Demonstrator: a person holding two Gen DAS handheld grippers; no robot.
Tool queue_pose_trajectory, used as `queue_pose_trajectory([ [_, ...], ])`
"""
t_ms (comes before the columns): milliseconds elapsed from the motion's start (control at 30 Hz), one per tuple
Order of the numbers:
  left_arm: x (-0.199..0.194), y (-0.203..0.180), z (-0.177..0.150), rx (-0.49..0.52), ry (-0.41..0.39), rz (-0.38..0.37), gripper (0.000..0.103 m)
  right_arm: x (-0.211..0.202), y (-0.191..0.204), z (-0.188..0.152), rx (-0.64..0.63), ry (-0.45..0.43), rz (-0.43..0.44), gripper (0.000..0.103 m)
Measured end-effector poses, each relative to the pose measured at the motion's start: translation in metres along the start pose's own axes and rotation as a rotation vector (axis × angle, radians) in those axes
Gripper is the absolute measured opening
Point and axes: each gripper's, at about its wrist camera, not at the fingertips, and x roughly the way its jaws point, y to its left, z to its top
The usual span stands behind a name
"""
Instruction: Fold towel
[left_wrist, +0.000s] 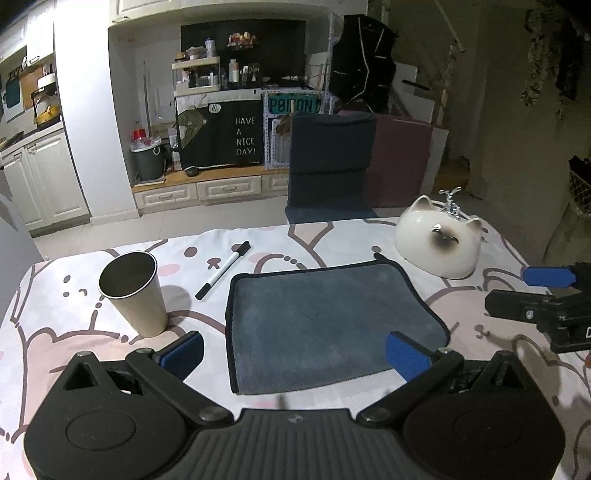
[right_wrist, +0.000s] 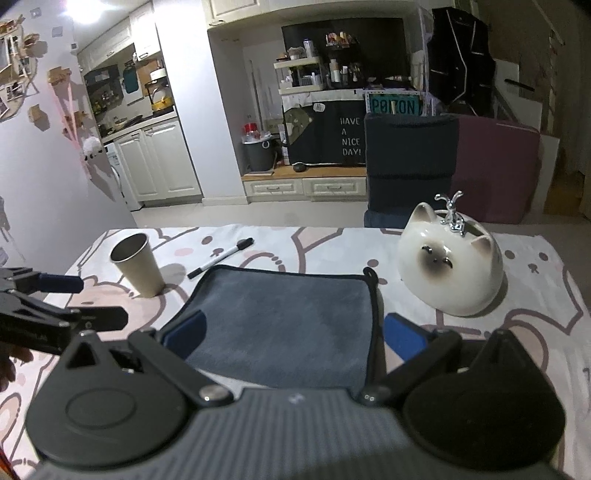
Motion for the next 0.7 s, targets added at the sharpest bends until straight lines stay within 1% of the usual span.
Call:
queue_pose_trajectory([
  [367,-0.054,-0.013,-0.016,0.020,-0.053,0.011,0.103,-0.041,0.011,-0.012,-0.017,-0.038,0.028,0.103],
  [700,-0.099,-0.023,-0.030,0.029,-0.119,0.013,0.103,-0.071,0.021,-0.027,-0.040,-0.045,0.011,0.103],
])
